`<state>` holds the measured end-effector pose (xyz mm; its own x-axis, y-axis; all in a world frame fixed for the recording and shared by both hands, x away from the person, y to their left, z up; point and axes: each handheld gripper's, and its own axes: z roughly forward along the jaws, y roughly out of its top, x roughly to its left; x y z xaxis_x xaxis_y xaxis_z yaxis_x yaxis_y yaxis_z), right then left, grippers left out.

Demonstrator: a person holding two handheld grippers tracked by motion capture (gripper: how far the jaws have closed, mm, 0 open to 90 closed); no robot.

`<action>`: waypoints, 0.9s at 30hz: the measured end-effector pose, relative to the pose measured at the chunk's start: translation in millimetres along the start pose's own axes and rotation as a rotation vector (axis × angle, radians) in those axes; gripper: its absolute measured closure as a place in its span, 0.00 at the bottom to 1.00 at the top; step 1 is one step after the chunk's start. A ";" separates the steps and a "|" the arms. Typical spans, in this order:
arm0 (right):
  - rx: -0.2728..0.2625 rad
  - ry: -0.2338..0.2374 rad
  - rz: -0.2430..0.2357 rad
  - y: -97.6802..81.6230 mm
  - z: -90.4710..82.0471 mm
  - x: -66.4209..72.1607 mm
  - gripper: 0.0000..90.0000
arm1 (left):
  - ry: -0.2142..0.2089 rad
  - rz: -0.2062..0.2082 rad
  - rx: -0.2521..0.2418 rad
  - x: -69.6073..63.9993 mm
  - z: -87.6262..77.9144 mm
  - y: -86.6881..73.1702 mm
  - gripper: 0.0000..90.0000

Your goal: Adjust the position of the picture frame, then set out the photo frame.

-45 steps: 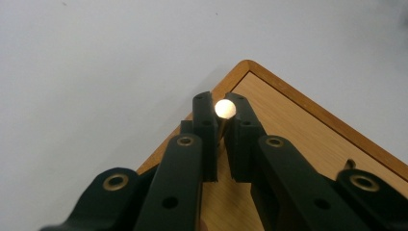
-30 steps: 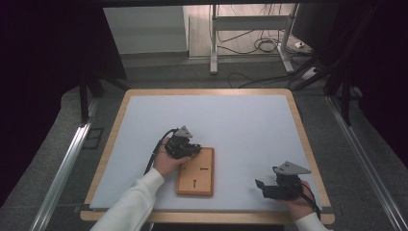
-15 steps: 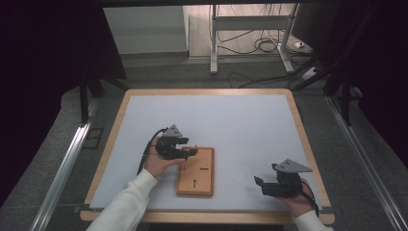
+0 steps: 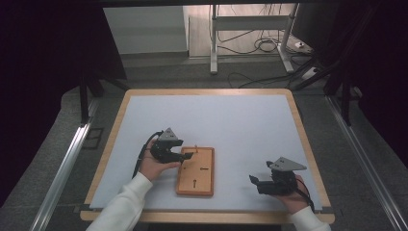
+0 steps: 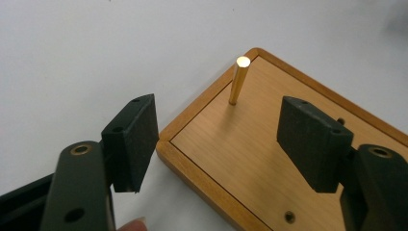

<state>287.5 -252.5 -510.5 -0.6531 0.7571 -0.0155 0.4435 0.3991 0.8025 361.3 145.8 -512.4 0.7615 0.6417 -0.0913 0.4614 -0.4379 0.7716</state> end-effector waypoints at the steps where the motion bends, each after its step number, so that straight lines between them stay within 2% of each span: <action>1: 0.002 -0.001 -0.002 -0.5 0.2 -0.6 0.17 | -0.002 0.002 0.000 0.3 0.4 -0.2 0.33; 5: 0.002 -0.006 0.000 -0.8 -0.5 -1.6 0.17 | -0.019 -0.004 -0.009 0.4 2.7 0.1 0.33; 11: 0.014 -0.007 -0.008 -0.3 3.8 -1.5 0.17 | -0.042 0.023 -0.008 -2.0 10.1 3.0 0.34; 14: 0.018 -0.003 -0.010 -0.1 5.6 -0.6 0.17 | -0.049 0.027 -0.013 -1.9 14.9 6.5 0.35; 16: 0.018 0.000 -0.013 0.1 6.5 0.4 0.17 | -0.071 0.012 -0.026 -1.2 19.0 10.4 0.35; 19: 0.020 0.003 -0.016 0.3 7.2 1.4 0.17 | -0.075 0.023 -0.027 -1.1 24.1 15.6 0.37; 24: 0.017 0.007 -0.022 0.5 6.5 3.0 0.17 | -0.090 0.033 -0.018 0.7 32.4 17.4 0.45; 25: 0.014 0.005 -0.020 0.4 5.9 2.9 0.17 | -0.092 0.043 -0.014 1.1 33.3 17.2 0.53; 27: 0.016 0.005 -0.020 0.1 5.6 2.9 0.17 | -0.102 0.051 -0.014 1.5 34.7 16.7 0.56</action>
<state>289.0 -247.4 -513.8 -0.6653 0.7460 -0.0282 0.4399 0.4223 0.7926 385.9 117.5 -521.5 0.8264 0.5511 -0.1152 0.4155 -0.4589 0.7853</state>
